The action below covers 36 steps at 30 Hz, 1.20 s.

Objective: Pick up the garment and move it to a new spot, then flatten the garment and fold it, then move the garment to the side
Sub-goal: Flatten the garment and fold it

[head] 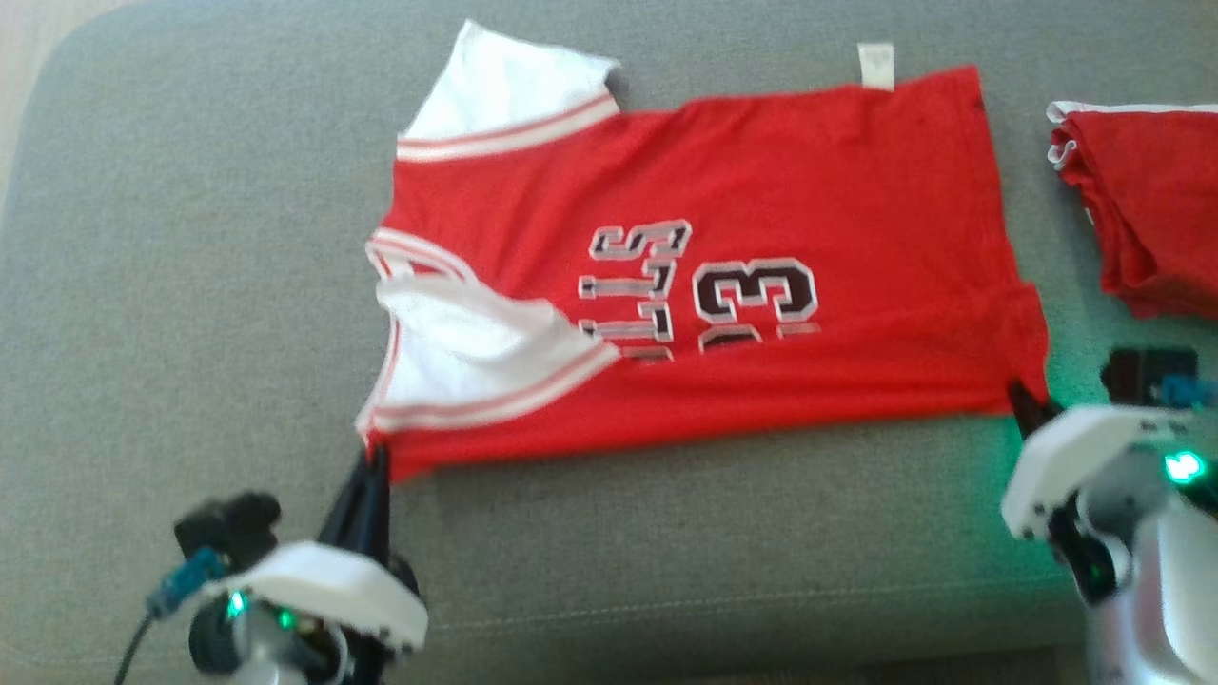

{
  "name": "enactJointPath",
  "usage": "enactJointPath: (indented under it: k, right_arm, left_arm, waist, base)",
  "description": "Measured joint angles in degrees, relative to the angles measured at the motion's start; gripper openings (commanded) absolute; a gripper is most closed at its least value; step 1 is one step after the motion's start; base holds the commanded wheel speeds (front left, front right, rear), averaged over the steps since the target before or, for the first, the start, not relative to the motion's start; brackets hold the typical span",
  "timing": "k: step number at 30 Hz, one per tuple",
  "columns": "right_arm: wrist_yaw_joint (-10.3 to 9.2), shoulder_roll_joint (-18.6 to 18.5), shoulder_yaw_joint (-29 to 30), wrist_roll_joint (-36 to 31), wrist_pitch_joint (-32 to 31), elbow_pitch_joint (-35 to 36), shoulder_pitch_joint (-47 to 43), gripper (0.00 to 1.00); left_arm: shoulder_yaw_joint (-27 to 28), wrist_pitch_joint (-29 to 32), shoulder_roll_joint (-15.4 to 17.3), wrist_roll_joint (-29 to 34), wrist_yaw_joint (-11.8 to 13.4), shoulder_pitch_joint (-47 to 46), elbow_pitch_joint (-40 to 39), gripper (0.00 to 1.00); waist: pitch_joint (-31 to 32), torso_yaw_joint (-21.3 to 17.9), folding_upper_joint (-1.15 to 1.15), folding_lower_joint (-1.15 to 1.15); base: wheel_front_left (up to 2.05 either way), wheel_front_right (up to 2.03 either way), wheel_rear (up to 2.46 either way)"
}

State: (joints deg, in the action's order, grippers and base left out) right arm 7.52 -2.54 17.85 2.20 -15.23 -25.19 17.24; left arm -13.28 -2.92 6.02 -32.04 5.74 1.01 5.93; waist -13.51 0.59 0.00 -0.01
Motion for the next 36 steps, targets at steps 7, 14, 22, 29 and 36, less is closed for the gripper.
enactJointPath:
  k: [7, 14, 22, 29, 36]
  right_arm:
    - [0.00, 0.35, 0.51, 2.16, -6.76, 11.54, -10.32, 0.00]
    - [0.00, 0.42, 0.71, 2.48, -8.02, 18.07, -12.35, 1.00]
    - [-0.01, 0.36, -3.09, 3.92, -6.44, 30.28, -13.03, 1.00]
    - [-0.01, 0.33, -8.37, 6.47, -6.39, 31.78, -9.91, 1.00]
    - [-0.01, 0.31, -10.79, 7.89, -5.58, 32.27, -5.09, 1.00]
  left_arm:
    - [-1.90, 4.44, 1.07, 0.09, 1.93, 6.85, -3.59, 0.00]
    - [-1.66, 6.36, 1.33, -0.46, 3.97, 7.37, -4.10, 1.00]
    - [1.44, 8.45, 8.46, 4.14, 5.11, -4.44, -10.36, 1.00]
    - [-1.04, 15.71, 12.84, 6.35, -2.38, -31.45, -4.80, 1.00]
    - [-6.49, 23.01, 14.92, 7.08, -11.18, -53.84, 10.62, 1.00]
  waist:
    - [0.17, -0.04, 0.00, 0.00]
    - [0.20, -0.78, 0.00, 0.00]
    - [-1.69, -2.00, 0.00, 0.01]
    - [-6.43, -3.31, 0.00, 0.01]
    - [-13.51, -5.18, 0.00, 0.03]
  base:
    - [0.00, 0.00, 0.00]
    - [0.00, 0.00, 0.00]
    - [0.00, 0.00, 0.00]
    - [0.00, 0.00, 0.00]
    - [0.00, 0.00, 0.00]
